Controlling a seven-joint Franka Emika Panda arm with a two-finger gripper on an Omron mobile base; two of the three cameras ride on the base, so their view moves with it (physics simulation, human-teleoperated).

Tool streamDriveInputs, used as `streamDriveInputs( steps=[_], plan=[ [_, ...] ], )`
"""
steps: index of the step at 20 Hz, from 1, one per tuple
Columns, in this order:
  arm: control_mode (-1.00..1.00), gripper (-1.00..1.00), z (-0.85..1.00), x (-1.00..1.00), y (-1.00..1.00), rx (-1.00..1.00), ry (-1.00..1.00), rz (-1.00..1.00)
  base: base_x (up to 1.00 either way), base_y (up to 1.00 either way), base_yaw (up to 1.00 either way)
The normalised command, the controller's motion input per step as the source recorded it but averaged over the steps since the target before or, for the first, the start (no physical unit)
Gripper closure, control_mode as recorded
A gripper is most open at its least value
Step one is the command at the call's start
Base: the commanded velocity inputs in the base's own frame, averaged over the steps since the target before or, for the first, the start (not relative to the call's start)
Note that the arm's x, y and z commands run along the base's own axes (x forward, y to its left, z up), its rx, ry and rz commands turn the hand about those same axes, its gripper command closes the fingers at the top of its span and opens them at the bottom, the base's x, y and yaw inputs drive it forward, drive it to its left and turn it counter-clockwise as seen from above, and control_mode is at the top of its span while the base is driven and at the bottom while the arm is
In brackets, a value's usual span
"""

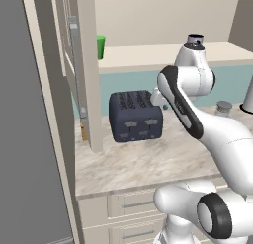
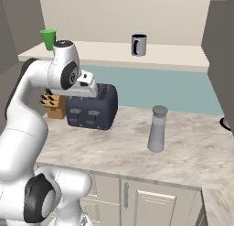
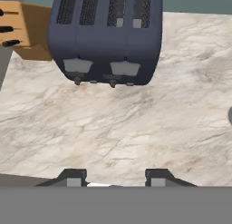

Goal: There is a tray on the dining counter. Grab the cup, mug, and pitcher and place them on the tray. The pitcher may be placed next to the tray if it cannot fit the tray.

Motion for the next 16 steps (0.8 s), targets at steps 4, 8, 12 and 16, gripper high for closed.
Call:
streamDriveInputs(
  steps=[4,8,12,16],
  plan=[
    [-1.0,-1.0,0.0,-0.12,0.0,0.03,-0.03,0.0,0.0,0.0,0.0],
    [-1.0,-1.0,0.01,-0.22,0.0,0.06,-0.06,-0.02,0.0,0.0,0.0],
    [-1.0,-1.0,0.0,-0.27,0.0,0.09,-0.06,-0.03,0.0,0.0,0.0],
    [-1.0,-1.0,0.08,-0.3,0.0,0.11,-0.04,-0.02,0.0,0.0,0.0]
  ],
)
